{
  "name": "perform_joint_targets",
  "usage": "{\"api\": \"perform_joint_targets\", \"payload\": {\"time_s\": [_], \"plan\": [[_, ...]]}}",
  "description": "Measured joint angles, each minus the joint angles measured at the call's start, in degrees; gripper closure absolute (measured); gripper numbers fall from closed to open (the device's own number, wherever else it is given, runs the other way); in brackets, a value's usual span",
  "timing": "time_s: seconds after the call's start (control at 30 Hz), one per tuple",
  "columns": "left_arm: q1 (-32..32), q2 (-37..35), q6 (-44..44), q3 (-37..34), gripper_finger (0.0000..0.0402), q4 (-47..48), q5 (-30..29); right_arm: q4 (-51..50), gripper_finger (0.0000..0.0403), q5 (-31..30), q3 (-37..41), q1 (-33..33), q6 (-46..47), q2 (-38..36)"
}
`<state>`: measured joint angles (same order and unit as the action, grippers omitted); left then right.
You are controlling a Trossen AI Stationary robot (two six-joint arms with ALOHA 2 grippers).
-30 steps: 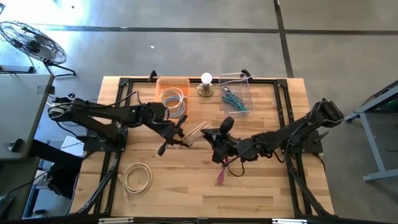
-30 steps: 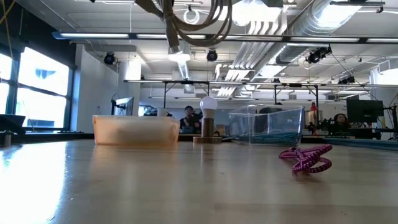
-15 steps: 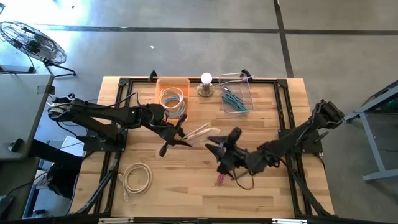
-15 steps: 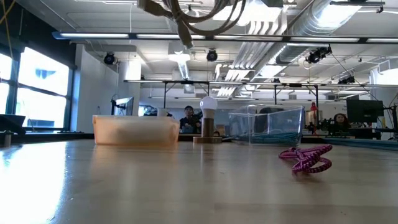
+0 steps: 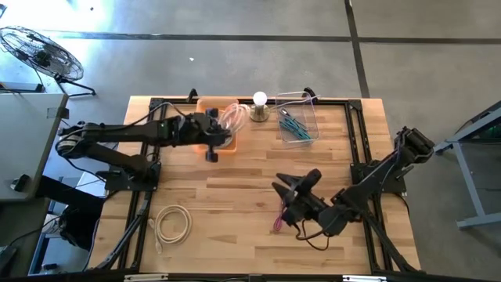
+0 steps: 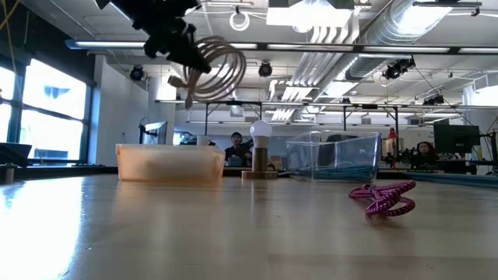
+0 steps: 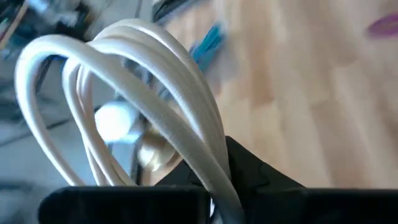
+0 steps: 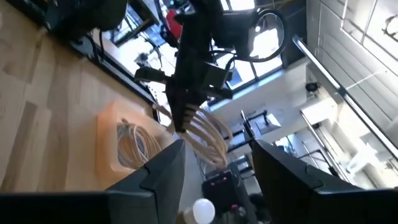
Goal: Pick & Place USB Port
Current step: Put the right light brown HDMI cable into the orange bin
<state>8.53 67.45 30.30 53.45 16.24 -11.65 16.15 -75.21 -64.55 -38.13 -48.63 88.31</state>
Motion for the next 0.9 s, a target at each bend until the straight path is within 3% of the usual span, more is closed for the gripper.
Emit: {"api": "perform_joint_targets", "payload": {"time_s": [0.37, 0.57, 0.9], "plan": [[13.1, 3.2, 3.0, 0.0, 0.0391, 10.3, -1.5, -7.6, 0.0224, -0.7, 0.0, 0.7, 7.5, 0.0], [18.1, 8.7, 4.4, 0.0, 0.0374, 10.6, 7.0, -10.2, 0.0225, -0.7, 0.0, 1.0, 10.7, 0.0], [18.0, 12.6, 4.2, 0.0, 0.0342, 10.9, -2.6, -13.8, 0.0226, -0.2, 0.0, 1.0, 13.3, 0.0]]}}
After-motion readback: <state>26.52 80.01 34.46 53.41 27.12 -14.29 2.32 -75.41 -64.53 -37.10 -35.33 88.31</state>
